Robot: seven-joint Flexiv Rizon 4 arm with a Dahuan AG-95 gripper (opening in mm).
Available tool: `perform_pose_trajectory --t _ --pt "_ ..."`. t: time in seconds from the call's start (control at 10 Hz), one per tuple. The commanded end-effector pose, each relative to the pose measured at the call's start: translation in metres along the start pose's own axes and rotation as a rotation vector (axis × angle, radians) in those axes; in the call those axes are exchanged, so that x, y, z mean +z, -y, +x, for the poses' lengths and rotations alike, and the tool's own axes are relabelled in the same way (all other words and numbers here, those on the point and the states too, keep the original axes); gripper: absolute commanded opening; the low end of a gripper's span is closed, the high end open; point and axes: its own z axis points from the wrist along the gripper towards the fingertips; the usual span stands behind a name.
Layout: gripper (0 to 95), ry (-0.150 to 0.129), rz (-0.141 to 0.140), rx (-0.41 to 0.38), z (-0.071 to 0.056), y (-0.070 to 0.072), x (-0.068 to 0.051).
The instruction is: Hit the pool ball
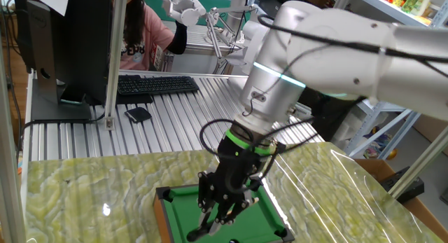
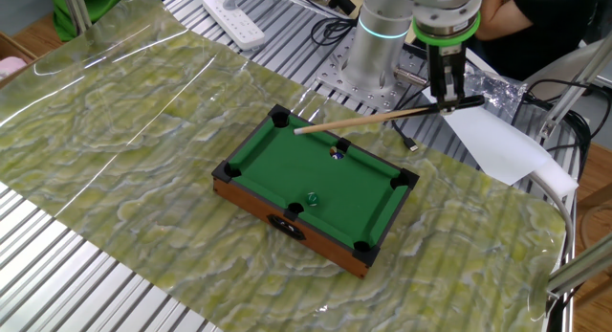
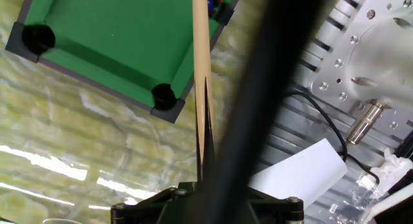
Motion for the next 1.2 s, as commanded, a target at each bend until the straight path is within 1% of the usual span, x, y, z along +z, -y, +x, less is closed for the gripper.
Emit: perform_pose_trajectory --t 0.1,0.3,0.4,0.5,0.6,0.7,0.9,1.1,1.2 --pt "0.0 0.004 -0.004 0.008 0.0006 0.0030 0.0004" --pt "0.0 0.003 -0.003 0.005 0.0006 0.0032 0.0003" --pt "0.0 -0.022 0.017 0.025 0.0006 0.0033 0.0003" --pt "0.0 -0.047 0.029 0.035 0.0007 0.0038 -0.0002" --pt "0.0 -0.052 0.024 0.033 0.0007 0.0045 -0.0006" --pt "0.0 -0.051 0.025 0.035 0.0007 0.0063 -0.0019" --pt "0.0 -0.071 0.015 0.030 0.0008 0.0089 -0.0037" --pt "0.0 -0.069 0.015 0.027 0.0008 0.0090 -0.0038" --pt "0.0 -0.072 0.013 0.013 0.0008 0.0091 -0.0038"
